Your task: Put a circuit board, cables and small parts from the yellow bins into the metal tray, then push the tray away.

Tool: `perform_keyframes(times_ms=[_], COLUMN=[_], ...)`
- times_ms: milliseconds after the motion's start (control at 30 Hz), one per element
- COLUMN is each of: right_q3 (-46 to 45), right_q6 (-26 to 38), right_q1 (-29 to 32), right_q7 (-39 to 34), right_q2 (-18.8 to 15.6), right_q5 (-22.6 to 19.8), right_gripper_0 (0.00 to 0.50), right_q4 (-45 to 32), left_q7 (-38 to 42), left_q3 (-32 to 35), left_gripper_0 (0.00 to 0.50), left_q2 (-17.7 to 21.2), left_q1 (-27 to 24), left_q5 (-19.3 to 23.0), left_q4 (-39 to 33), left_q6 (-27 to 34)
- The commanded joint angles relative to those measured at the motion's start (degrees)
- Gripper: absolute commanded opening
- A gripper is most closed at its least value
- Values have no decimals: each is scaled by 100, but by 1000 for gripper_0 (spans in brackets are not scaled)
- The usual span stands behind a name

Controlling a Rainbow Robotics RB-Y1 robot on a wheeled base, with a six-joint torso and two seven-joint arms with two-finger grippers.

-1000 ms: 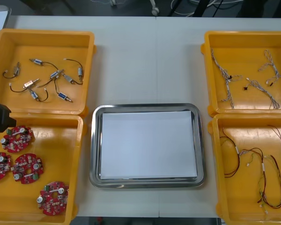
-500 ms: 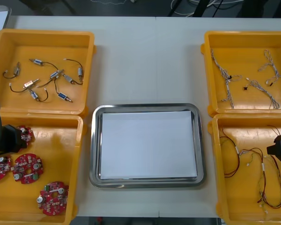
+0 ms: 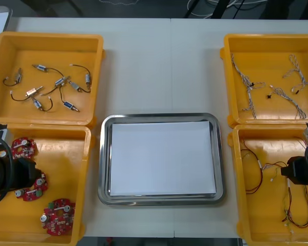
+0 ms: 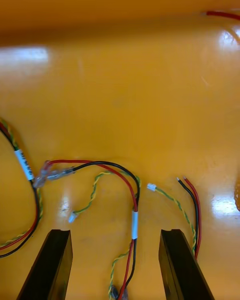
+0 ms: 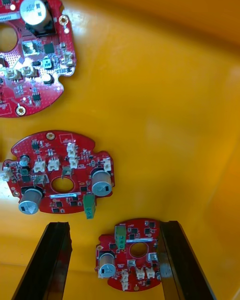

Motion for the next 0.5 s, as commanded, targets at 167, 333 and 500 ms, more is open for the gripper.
perform_keyframes(times_ms=[167, 333, 500], right_q3=[244, 394, 499], right_q6=[-328, -688, -855], right_q1=[149, 255, 413], right_q7=[176, 193, 184], right_q2=[30, 30, 30], right_q5=[71, 62, 89], right_gripper_0=[500, 500, 500], right_q4=[310, 486, 495], left_q7=[520, 775, 1153], left_q3=[-223, -434, -742], left_gripper_0=[500, 500, 500], left_q2=[481, 613, 675], left_q1=[745, 912, 886], left_q5=[-94, -244, -569], left_q4=[-187, -134, -126], left_q6=[-822, -1138, -1200])
